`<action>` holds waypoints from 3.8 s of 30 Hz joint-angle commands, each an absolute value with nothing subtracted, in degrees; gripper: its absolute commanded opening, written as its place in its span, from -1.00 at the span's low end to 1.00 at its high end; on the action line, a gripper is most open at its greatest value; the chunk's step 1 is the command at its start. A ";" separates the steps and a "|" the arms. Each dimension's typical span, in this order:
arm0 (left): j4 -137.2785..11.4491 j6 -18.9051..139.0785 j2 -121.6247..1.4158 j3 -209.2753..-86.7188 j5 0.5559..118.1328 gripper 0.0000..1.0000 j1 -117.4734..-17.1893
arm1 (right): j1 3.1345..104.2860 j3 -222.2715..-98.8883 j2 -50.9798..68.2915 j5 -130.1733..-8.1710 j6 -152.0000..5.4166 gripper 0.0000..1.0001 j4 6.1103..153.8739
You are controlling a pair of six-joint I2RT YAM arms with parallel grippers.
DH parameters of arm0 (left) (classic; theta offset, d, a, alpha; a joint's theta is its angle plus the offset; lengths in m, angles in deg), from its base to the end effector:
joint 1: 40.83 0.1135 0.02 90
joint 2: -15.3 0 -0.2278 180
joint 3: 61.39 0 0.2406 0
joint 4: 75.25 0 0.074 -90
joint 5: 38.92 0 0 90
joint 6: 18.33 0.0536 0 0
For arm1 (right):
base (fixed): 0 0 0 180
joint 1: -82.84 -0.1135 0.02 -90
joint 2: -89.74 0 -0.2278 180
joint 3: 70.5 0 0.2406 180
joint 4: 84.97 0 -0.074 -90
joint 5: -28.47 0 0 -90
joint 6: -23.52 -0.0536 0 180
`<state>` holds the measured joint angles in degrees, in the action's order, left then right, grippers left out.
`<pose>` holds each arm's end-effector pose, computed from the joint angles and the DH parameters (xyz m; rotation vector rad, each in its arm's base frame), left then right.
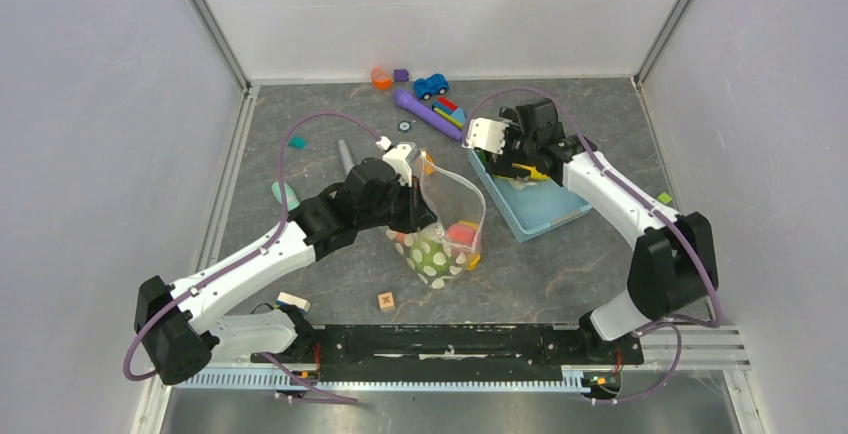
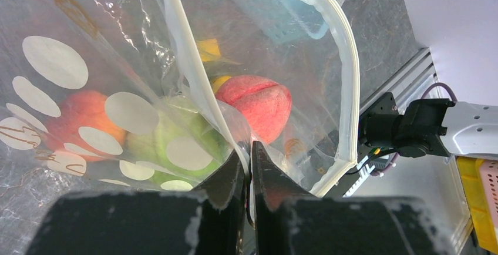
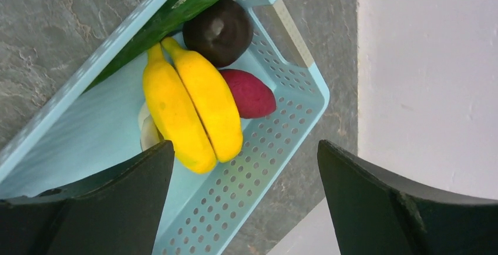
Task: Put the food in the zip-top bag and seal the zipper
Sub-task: Pick up the fake fruit from the bin, then place the fake fruit in the zipper food storage bag.
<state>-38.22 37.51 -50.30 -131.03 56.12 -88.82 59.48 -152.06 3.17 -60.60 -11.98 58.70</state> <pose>0.1790 -0.2058 0.2685 0.3303 2.2685 -0.8938 0.3142 0.1347 0.2356 -1.4453 1.8027 -0.2985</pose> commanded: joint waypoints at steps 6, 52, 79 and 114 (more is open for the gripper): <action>-40.24 40.51 -49.67 -130.81 56.71 -0.76 -88.82 | 62.78 -162.20 -5.61 -69.63 -1.25 0.90 44.80; -41.10 40.39 -48.81 -130.32 55.48 -0.77 -88.82 | 67.28 -160.30 -7.49 -73.57 -5.12 -0.57 52.97; -41.38 39.05 -46.26 -128.74 55.17 -0.77 -88.82 | 67.28 -146.12 19.43 -80.20 -37.82 -0.57 79.00; -41.64 38.89 -44.26 -128.18 55.22 -0.77 -88.82 | 52.33 -128.64 29.49 -117.69 -86.51 -0.79 122.26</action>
<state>-39.56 38.94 -46.24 -128.25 55.22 -88.82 52.64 -129.87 27.94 -120.58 -91.73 126.10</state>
